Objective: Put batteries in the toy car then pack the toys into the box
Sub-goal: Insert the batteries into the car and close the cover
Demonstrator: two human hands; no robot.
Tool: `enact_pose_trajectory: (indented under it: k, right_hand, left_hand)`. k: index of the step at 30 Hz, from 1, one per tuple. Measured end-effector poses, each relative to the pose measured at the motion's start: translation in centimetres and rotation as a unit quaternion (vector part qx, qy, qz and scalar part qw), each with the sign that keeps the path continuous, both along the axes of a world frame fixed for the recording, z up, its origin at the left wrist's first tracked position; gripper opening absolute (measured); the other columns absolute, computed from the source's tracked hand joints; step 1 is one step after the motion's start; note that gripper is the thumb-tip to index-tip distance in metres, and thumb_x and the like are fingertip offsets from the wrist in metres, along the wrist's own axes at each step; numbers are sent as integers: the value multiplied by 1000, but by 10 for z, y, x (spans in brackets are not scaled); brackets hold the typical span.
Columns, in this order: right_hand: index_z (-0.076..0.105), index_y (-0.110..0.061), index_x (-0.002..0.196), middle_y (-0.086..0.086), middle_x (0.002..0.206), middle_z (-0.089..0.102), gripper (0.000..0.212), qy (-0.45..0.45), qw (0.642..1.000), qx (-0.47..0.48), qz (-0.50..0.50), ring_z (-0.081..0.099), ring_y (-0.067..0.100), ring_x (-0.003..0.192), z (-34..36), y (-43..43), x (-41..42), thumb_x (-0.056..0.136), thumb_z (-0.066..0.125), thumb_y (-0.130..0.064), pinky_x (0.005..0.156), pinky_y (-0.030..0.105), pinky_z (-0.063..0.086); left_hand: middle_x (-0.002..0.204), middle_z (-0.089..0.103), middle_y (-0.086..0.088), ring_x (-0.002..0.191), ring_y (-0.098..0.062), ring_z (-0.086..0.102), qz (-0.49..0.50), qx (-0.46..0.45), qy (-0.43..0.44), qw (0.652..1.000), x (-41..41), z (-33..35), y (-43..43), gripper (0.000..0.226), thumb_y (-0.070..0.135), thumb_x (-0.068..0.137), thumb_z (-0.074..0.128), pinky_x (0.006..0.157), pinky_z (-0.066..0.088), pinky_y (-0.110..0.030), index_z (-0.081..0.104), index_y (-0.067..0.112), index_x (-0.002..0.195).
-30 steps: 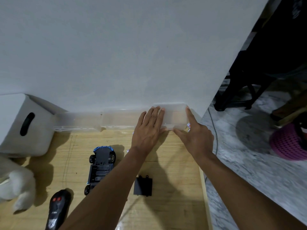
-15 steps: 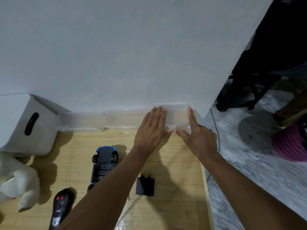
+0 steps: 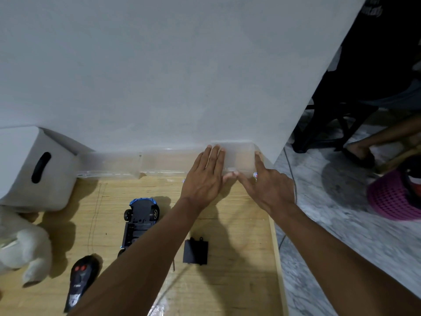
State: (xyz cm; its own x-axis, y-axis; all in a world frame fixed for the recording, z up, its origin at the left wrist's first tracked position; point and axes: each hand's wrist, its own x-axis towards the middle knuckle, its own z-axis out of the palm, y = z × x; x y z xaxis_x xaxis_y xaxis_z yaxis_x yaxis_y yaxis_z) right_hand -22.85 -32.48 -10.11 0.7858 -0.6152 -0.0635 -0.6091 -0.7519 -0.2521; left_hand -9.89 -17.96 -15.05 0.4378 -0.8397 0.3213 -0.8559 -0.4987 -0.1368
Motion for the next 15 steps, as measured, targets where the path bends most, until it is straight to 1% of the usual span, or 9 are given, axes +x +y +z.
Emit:
enact_pose_trajectory:
  k: [2,4,9,13,15]
  right_hand:
    - [20,-26,158,12,104,73,92,-3,1000,13,-15,70,34,94,-5,3,0,87,28,-82,79,41,51]
    - [17,-27,159,14,104,72,90,2,1000,16,-23,69,35,94,-9,5,1,88,30,-81,80,41,52]
    - [15,-29,159,6,109,73,79,3,1000,5,-1,70,32,95,-3,2,-4,95,37,-70,76,37,51]
    - [4,-34,160,-2,97,74,85,-30,999,-15,-6,71,25,82,1,4,-6,95,49,-63,64,32,43]
    - [4,-35,160,0,97,74,89,-38,999,7,-16,70,25,83,3,2,-5,93,56,-61,65,32,42]
  left_hand:
    - [156,42,-26,147,-42,38,7,-6,19,1000,-2,-1,0,70,49,108,31,119,36,-49,41,-6,151]
    - [158,38,-26,149,-41,34,0,-4,25,1000,-1,-4,1,70,48,108,29,121,35,-49,37,-5,153]
    - [163,31,-22,153,-36,27,-24,6,29,999,6,-5,9,61,38,111,31,121,34,-48,29,-1,158]
    - [163,34,-17,153,-31,30,-24,-5,64,998,7,3,12,58,38,110,35,121,34,-47,34,3,157]
    - [162,36,-14,152,-30,32,-28,-15,104,994,10,8,14,59,40,109,36,121,35,-46,37,5,156]
